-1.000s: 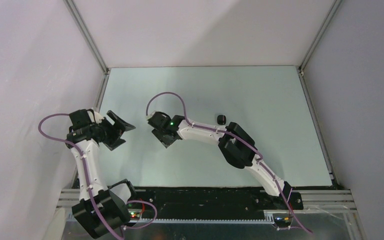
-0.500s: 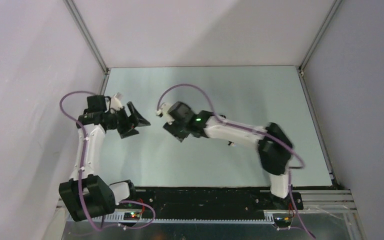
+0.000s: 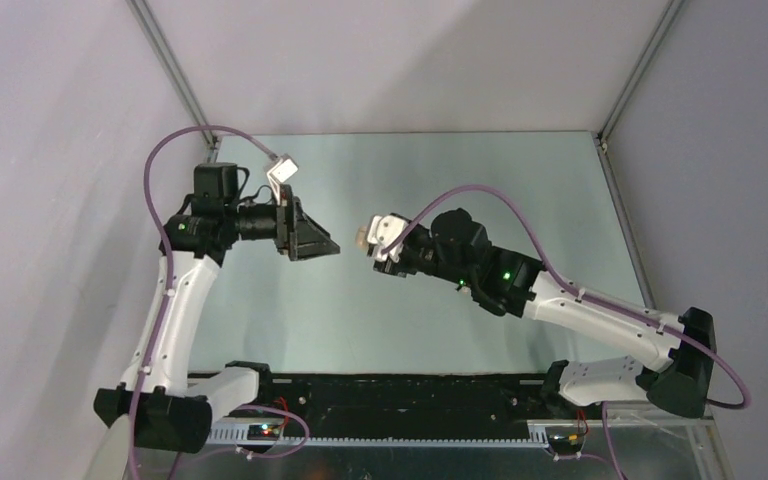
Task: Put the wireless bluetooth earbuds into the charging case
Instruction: Pick up the charging case at the center of the board.
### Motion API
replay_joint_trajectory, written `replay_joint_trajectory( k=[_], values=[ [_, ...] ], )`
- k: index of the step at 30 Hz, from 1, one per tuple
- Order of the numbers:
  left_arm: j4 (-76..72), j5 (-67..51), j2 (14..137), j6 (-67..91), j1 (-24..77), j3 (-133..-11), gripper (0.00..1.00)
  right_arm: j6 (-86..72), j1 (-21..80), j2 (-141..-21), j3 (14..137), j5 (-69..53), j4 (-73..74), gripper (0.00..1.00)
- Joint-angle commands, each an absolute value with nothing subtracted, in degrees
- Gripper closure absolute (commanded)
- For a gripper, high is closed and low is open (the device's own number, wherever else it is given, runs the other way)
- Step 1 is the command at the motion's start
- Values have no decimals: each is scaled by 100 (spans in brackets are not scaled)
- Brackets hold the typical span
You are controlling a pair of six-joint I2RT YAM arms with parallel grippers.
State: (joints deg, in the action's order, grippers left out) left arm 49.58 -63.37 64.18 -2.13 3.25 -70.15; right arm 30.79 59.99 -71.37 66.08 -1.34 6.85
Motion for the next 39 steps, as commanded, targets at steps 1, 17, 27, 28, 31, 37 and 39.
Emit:
replay_joint_trajectory(
  k=[1,17,27,28,31,37,39],
  values=[
    [4882,-6845,6219,-623,781,-7181,28,3569,6175,-7069,6552,131,247,79],
    [4881,-6590,6336,-361,1283,-7044,33,4086,6459,-7248,6548,-126,-120,79],
    [4729,-6533,6653,-169,1453,-7329,43,4127,6562,-7288,6549,-99,-159,77],
    [4696,-6520,6684,-128,1460,-7343,44,4129,6576,-7287,6553,-89,-161,77],
    [4619,-6517,6717,-49,1484,-7379,46,4139,6588,-7301,6554,-62,-179,76],
    [4551,-6518,6738,-35,1509,-7359,59,4123,6589,-7311,6549,-37,-191,76],
    [4526,-6521,6756,-34,1516,-7345,67,4114,6589,-7324,6550,-35,-190,76]
  ],
)
